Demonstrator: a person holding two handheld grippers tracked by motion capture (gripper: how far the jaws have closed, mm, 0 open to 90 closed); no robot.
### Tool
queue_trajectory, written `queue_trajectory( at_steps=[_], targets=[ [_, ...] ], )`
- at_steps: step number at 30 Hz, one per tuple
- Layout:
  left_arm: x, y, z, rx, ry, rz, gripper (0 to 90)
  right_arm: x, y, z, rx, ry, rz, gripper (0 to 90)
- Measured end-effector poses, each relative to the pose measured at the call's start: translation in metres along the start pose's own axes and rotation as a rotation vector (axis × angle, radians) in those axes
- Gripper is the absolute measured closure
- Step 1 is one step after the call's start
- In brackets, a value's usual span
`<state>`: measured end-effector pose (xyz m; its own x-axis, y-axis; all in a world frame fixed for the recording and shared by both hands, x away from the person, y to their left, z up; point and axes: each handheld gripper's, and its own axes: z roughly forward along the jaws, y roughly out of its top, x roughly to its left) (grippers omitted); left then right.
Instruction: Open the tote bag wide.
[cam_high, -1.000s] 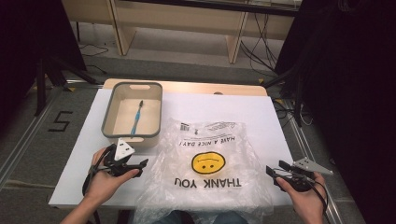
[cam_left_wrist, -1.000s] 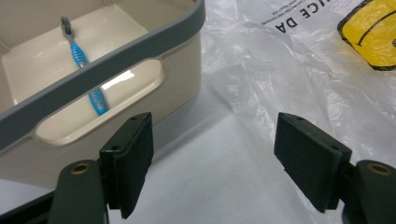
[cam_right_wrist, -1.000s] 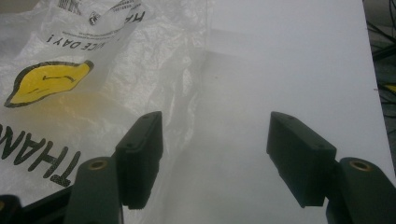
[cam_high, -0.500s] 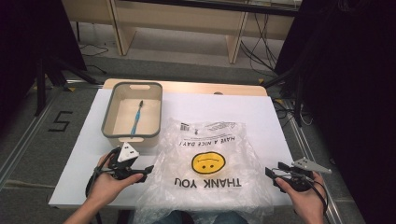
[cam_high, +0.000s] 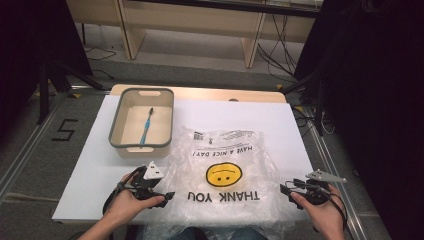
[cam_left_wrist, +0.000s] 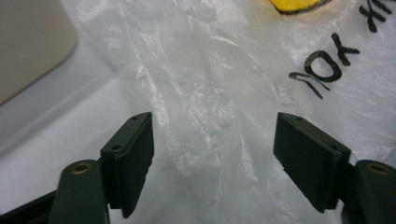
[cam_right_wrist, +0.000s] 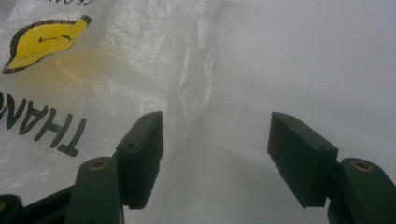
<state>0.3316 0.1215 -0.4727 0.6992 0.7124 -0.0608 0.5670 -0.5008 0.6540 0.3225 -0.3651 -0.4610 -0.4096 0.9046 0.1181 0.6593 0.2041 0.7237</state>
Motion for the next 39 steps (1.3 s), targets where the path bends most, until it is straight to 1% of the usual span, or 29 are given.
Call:
queue_trajectory(
  at_steps=[1, 6, 9, 12, 13, 14, 15, 16, 17, 18, 19, 20, 21, 22, 23, 24, 26, 27, 31, 34, 39],
  targets=[
    [0.0, 0.0, 0.0, 0.0, 0.0, 0.0, 31.9, 0.0, 0.0, 0.0, 0.0, 0.0, 0.0, 37.1],
    [0.001, -0.002, 0.006, 0.06, 0.014, -0.005, 40.9, 0.002, 0.0, 0.005, 0.045, 0.011, -0.008, 41.8],
    [0.002, -0.003, 0.008, 0.08, 0.01, -0.01, 46.8, 0.004, 0.0, 0.007, 0.075, 0.023, -0.011, 47.7],
    [0.002, -0.002, 0.008, 0.093, 0.031, 0.008, 53.9, 0.005, 0.0, 0.01, 0.106, 0.041, -0.029, 56.9],
    [0.002, -0.001, 0.008, 0.096, 0.039, 0.009, 53.9, 0.005, 0.0, 0.01, 0.106, 0.041, -0.029, 56.9],
    [0.002, -0.001, 0.008, 0.097, 0.048, 0.013, 56.5, 0.006, 0.0, 0.011, 0.116, 0.048, -0.037, 61.5],
    [0.001, 0.0, 0.009, 0.1, 0.049, 0.021, 61.4, 0.008, 0.0, 0.012, 0.133, 0.057, -0.054, 69.8],
    [0.0, 0.001, 0.009, 0.102, 0.05, 0.024, 61.4, 0.008, 0.0, 0.012, 0.133, 0.057, -0.054, 69.8],
    [-0.002, 0.002, 0.01, 0.098, 0.053, 0.029, 64.1, 0.008, 0.001, 0.013, 0.141, 0.061, -0.058, 73.2],
    [-0.003, 0.003, 0.01, 0.106, 0.052, 0.04, 71.0, 0.01, 0.001, 0.014, 0.157, 0.06, -0.063, 79.8],
    [-0.004, 0.004, 0.011, 0.103, 0.053, 0.043, 71.0, 0.01, 0.001, 0.014, 0.157, 0.06, -0.063, 79.8],
    [-0.005, 0.005, 0.012, 0.106, 0.055, 0.052, 76.8, 0.011, 0.001, 0.015, 0.166, 0.06, -0.07, 85.2],
    [-0.005, 0.005, 0.013, 0.101, 0.054, 0.052, 80.1, 0.012, 0.001, 0.015, 0.172, 0.061, -0.074, 87.5],
    [-0.006, 0.006, 0.014, 0.094, 0.058, 0.052, 80.1, 0.012, 0.001, 0.015, 0.172, 0.061, -0.074, 87.5],
    [-0.007, 0.006, 0.014, 0.092, 0.06, 0.057, 84.7, 0.013, 0.001, 0.015, 0.171, 0.063, -0.076, 90.0],
    [-0.008, 0.007, 0.015, 0.09, 0.065, 0.076, 86.6, 0.013, 0.002, 0.014, 0.169, 0.062, -0.072, 90.0],
    [-0.008, 0.008, 0.016, 0.089, 0.065, 0.076, 87.6, 0.013, 0.002, 0.014, 0.167, 0.06, -0.068, 90.0],
    [-0.008, 0.008, 0.016, 0.088, 0.069, 0.08, 88.7, 0.013, 0.002, 0.013, 0.165, 0.059, -0.057, 90.0],
    [-0.006, 0.012, 0.017, 0.077, 0.08, 0.092, 89.3, 0.013, 0.002, 0.012, 0.161, 0.054, -0.057, 90.0],
    [-0.004, 0.016, 0.017, 0.054, 0.089, 0.086, 89.5, 0.013, 0.002, 0.01, 0.153, 0.044, -0.053, 90.0],
    [-0.002, 0.024, 0.018, 0.031, 0.107, 0.088, 89.5, 0.013, 0.003, 0.007, 0.141, 0.029, -0.046, 90.0]
  ],
)
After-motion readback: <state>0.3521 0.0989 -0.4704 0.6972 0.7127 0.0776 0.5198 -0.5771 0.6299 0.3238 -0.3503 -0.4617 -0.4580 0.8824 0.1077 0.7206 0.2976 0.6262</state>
